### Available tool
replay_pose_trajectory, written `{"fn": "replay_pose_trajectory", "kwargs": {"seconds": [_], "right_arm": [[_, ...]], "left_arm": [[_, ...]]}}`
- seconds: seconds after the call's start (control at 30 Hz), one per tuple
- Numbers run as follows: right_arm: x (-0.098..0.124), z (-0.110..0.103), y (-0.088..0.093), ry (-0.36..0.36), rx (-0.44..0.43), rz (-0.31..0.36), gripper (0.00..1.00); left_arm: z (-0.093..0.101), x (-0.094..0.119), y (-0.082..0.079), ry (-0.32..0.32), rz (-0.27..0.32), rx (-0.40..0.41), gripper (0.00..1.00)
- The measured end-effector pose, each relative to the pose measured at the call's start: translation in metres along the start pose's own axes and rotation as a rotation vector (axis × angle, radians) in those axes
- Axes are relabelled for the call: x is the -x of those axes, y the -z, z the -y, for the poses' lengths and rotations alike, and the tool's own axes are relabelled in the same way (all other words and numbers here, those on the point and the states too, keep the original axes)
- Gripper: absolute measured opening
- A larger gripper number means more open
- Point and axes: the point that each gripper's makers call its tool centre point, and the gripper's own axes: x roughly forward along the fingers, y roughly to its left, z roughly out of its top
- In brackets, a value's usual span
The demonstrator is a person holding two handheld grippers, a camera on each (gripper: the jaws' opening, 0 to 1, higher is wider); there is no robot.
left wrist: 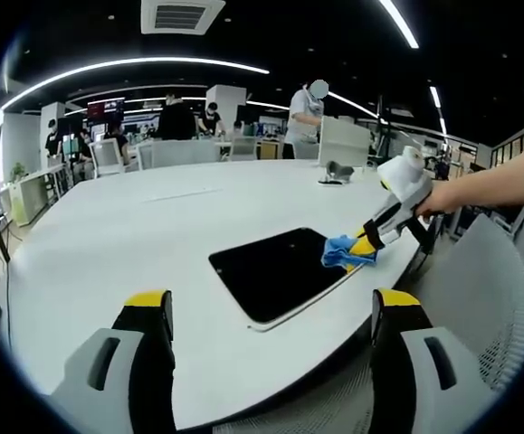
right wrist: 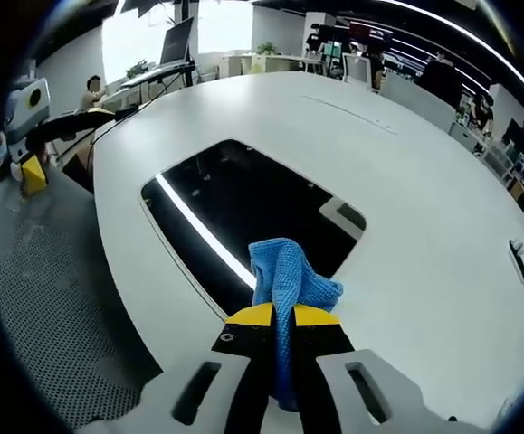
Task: Wipe the mirror surface with the cleaning cloth until all visible marks leave the cleaned area.
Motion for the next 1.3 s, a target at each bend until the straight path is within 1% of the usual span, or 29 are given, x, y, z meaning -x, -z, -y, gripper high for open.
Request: {"fn": "replay_pose_trajectory", "kwargs": {"seconds": [0.2, 0.33, 0.37, 0.43, 0.47, 0.53, 0.57, 0.97, 1.3], "right_arm": [[0.003, -0.004, 0.002, -0.039, 0.012, 0.012, 0.0], [0.003, -0.004, 0.002, -0.048, 0.026, 0.022, 0.0], [0.003, -0.004, 0.001, -0.052, 0.039, 0.029, 0.0], [0.002, -0.005, 0.0, -0.077, 0.106, 0.062, 0.0], [0.003, -0.004, 0.002, -0.077, 0.08, 0.062, 0.0], [0.004, -0.003, 0.001, -0.098, 0.043, 0.09, 0.0], [0.004, -0.003, 0.002, -0.102, 0.044, 0.094, 0.0], [0.001, -0.008, -0.003, -0.149, 0.088, 0.106, 0.0], [-0.01, -0.027, -0.021, -0.178, 0.126, 0.13, 0.0]], "left_arm": [[0.0, 0.0, -0.001, 0.002, 0.01, 0.005, 0.9], [0.0, 0.0, -0.001, 0.0, 0.012, 0.006, 0.9], [0.0, 0.0, -0.002, 0.0, 0.013, 0.005, 0.9], [0.0, 0.0, -0.001, 0.0, 0.013, 0.006, 0.9], [0.0, 0.0, -0.001, 0.001, 0.013, 0.006, 0.89], [0.001, 0.0, -0.001, 0.004, 0.01, 0.005, 0.89], [0.001, 0.0, -0.001, 0.005, 0.009, 0.005, 0.89], [0.001, -0.001, -0.002, 0.008, 0.013, 0.006, 0.89], [0.001, -0.001, -0.003, 0.011, 0.014, 0.006, 0.88]]}}
